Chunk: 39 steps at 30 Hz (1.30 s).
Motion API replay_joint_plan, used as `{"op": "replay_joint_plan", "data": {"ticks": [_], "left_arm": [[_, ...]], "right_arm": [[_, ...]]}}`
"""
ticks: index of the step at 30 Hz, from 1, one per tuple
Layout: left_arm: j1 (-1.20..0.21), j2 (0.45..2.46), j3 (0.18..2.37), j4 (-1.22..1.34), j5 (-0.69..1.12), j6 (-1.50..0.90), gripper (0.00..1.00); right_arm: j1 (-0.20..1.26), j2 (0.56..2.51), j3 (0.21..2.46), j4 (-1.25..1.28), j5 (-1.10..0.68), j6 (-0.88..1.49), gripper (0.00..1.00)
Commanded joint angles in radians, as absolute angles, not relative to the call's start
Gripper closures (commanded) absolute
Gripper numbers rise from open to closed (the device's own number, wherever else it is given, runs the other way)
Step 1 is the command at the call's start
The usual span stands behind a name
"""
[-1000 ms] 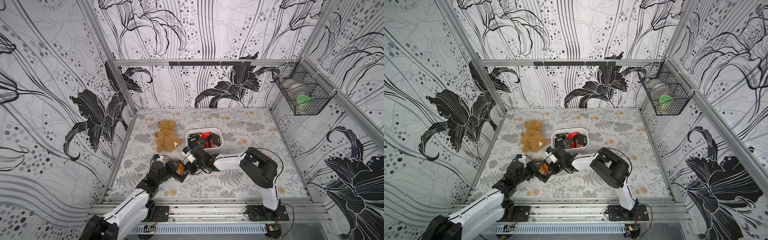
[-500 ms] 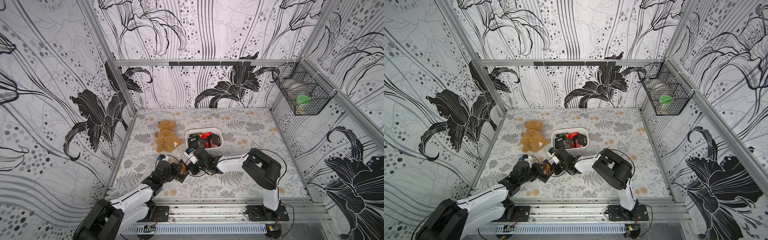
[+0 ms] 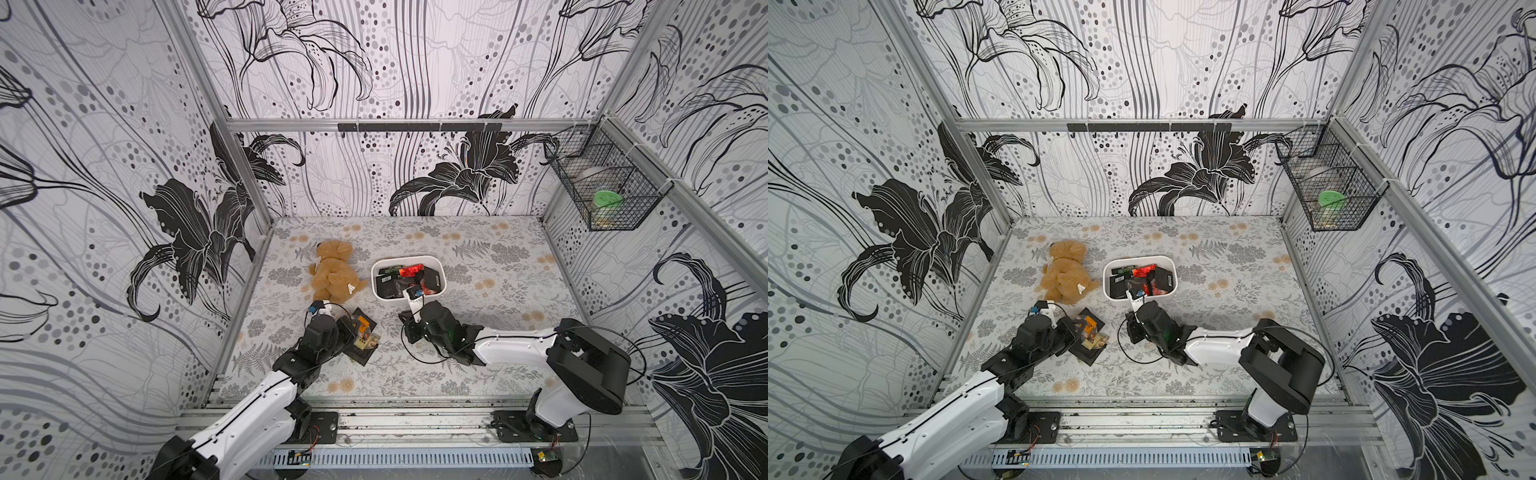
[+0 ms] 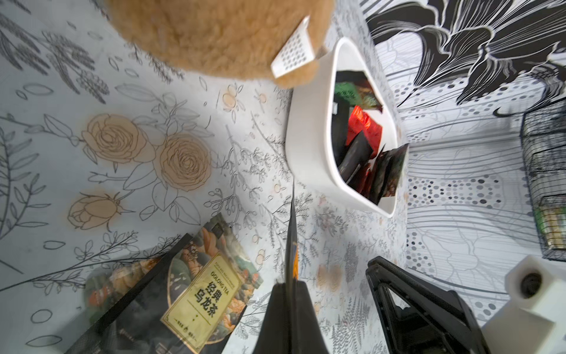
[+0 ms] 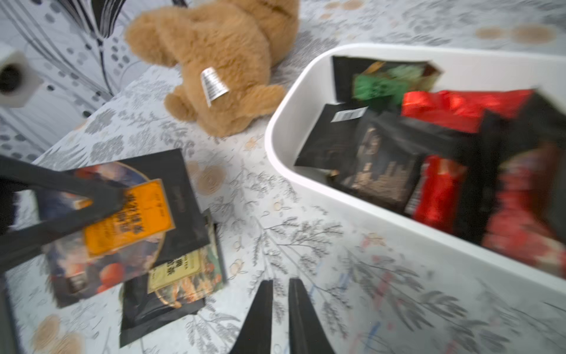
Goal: Put the tea bags into the storage box
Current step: Pick up the tea bag from the center of the board, then place the tea bag in the storage box.
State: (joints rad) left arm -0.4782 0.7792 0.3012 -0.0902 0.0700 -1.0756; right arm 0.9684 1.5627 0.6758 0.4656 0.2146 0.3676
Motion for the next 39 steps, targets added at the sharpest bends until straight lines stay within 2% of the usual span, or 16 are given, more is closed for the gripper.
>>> {"op": "replay_joint_plan", "data": {"ticks": [1, 4, 8, 10, 14, 19, 27, 32, 39], "left_arm": [[-0.488, 0.716, 0.4, -0.266, -0.022, -1.092, 1.0], [-0.489, 0.683, 0.457, -0.308, -0.066, -1.125, 1.0], [-0.493, 0.702, 0.471, -0.124, 0.008, -1.208, 1.0], [-0.508, 0.767, 0.511, -0.039, 0.017, -1.225, 1.0], [-0.601, 0.982, 0.702, -0.043, -0.052, -1.155, 1.0], [-0.714, 1.318, 1.0, -0.062, -0.066, -0.975, 1.0], [-0.741, 1.758, 1.417, -0.286, -0.089, -0.849, 1.0], [-0.741, 1.893, 1.525, -0.342, -0.12, -0.82, 1.0], [-0.737, 1.98, 1.568, -0.349, -0.141, -0.796, 1.0]], "right_arm": [[0.942, 1.509, 0.605, 0.515, 0.399, 0.465, 0.83], [0.903, 1.442, 0.513, 0.618, 0.367, 0.485, 0.74], [0.822, 1.366, 0.433, 0.666, 0.342, 0.532, 0.58], [0.754, 1.341, 0.407, 0.666, 0.291, 0.574, 0.54], [0.679, 1.288, 0.346, 0.7, 0.281, 0.597, 0.49], [0.599, 1.25, 0.295, 0.742, 0.233, 0.617, 0.46], [0.571, 1.262, 0.29, 0.755, 0.206, 0.614, 0.46], [0.571, 1.285, 0.3, 0.777, 0.19, 0.599, 0.46], [0.571, 1.312, 0.318, 0.782, 0.166, 0.587, 0.46]]}}
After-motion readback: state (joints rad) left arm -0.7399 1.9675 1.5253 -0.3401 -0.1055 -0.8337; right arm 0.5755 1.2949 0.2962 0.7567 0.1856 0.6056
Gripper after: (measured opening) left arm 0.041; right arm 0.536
